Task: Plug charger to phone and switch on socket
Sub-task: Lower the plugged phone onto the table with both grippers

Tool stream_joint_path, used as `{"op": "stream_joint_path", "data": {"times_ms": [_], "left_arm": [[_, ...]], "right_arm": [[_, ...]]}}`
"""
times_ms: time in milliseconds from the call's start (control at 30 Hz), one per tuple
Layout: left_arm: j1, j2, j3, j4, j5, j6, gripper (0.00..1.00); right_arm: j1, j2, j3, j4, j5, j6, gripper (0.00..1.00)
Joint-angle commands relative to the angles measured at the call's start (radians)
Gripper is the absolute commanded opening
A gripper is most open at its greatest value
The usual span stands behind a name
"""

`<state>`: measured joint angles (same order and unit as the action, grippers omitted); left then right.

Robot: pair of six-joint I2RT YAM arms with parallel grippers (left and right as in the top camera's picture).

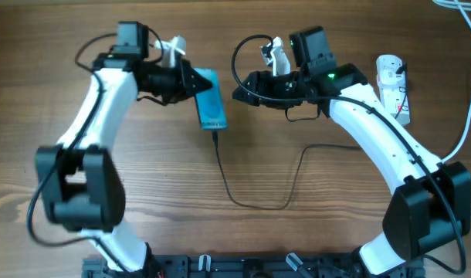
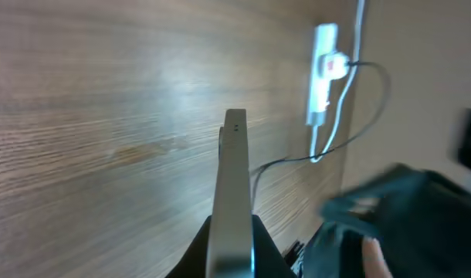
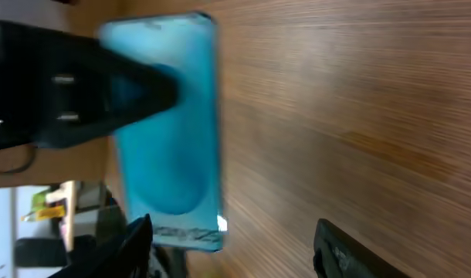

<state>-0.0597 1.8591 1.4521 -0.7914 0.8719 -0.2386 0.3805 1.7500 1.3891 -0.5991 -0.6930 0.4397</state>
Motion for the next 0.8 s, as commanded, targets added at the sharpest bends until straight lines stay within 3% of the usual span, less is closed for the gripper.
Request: {"op": "stream_joint_path", "data": {"times_ms": [0, 333, 633, 767], "left_arm": [[-0.042, 0.116, -0.01, 0.053, 0.036, 0.023, 0.04], [-0.058, 0.296, -0.01, 0.177, 0.029, 0.029, 0.04], [-0.058, 0.301, -0.013, 0.187, -0.185, 0.021, 0.04], [-0.058, 0.301, -0.013, 0.187, -0.201, 0.021, 0.04]], "right_arm": [[0.002, -0.003, 0.009, -0.03, 0.064, -0.051, 0.68], [0.002, -0.003, 0.009, -0.069, 0.077, -0.072, 0.68], [0.002, -0.003, 0.009, -0.071, 0.077, -0.072, 0.68], [0.002, -0.003, 0.009, -0.08, 0.077, -0.073, 0.68]]}}
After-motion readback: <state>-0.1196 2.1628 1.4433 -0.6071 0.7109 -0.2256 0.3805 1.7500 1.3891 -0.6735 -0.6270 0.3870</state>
